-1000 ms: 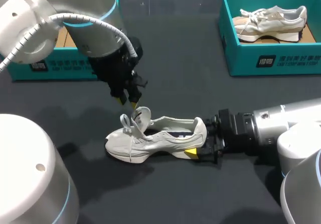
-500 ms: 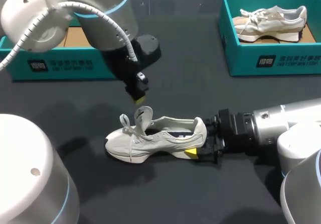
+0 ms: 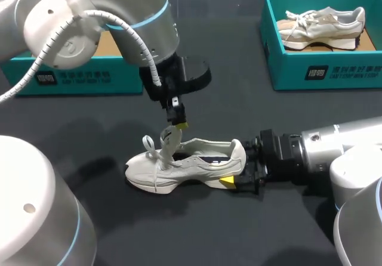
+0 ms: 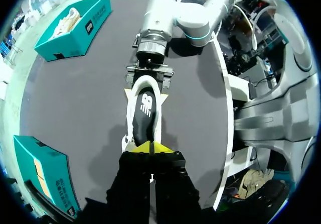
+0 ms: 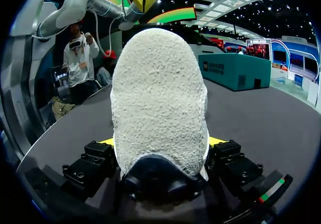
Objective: Take the shoe out of the shoebox, open the shoe tongue, remove and reinsert the insole, then place the shoe into the shoebox
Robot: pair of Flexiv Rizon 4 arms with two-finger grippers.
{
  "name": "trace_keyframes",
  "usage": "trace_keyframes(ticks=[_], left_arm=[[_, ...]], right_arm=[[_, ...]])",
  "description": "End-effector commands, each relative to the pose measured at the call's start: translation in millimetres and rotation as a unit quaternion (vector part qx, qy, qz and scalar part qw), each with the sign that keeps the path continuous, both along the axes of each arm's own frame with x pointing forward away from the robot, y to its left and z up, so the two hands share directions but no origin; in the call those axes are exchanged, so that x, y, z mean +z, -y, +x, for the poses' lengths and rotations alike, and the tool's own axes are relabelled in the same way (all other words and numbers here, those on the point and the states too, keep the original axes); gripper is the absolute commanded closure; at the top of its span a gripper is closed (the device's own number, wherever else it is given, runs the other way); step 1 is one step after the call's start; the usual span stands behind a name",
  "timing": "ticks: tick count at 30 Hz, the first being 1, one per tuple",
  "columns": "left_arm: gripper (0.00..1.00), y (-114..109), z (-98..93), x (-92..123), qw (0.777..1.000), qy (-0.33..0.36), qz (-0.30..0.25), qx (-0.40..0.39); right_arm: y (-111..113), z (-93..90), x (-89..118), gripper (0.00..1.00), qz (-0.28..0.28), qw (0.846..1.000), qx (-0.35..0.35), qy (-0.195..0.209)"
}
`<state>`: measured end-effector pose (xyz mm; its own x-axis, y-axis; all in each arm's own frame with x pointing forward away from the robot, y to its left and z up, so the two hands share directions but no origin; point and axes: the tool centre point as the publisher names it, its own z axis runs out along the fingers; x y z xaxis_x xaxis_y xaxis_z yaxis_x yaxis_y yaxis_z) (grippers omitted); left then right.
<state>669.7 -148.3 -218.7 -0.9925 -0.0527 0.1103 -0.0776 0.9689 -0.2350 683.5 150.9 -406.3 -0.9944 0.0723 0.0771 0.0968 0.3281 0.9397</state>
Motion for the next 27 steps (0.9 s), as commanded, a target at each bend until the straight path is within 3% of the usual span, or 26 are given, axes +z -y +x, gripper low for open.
trace_keyframes(ticks=[1,7,17,23,25,27], left_arm=[[1.0,7,1.4,-13,0.992,0.011,-0.014,-0.125],[1.0,27,1.2,-45,0.988,0.01,-0.026,-0.149],[1.0,27,1.2,-45,0.988,0.01,-0.026,-0.149],[1.0,48,1.9,-89,0.989,-0.015,-0.019,-0.148],[1.0,50,0.6,-101,0.99,0.011,-0.024,-0.139],[1.0,50,0.6,-101,0.99,0.011,-0.024,-0.139]], right_arm=[[-2,0.5,-1,1.0,-0.002,1.0,0.0,0.0],[-2,0.5,-1,1.0,-0.002,1.0,0.0,0.0],[-2,0.5,-1,1.0,-0.002,1.0,0.0,0.0],[-2,0.5,-1,1.0,-0.002,1.0,0.0,0.0],[-2,0.5,-1,1.0,-0.002,1.0,0.0,0.0],[-2,0.5,-1,1.0,-0.002,1.0,0.0,0.0]])
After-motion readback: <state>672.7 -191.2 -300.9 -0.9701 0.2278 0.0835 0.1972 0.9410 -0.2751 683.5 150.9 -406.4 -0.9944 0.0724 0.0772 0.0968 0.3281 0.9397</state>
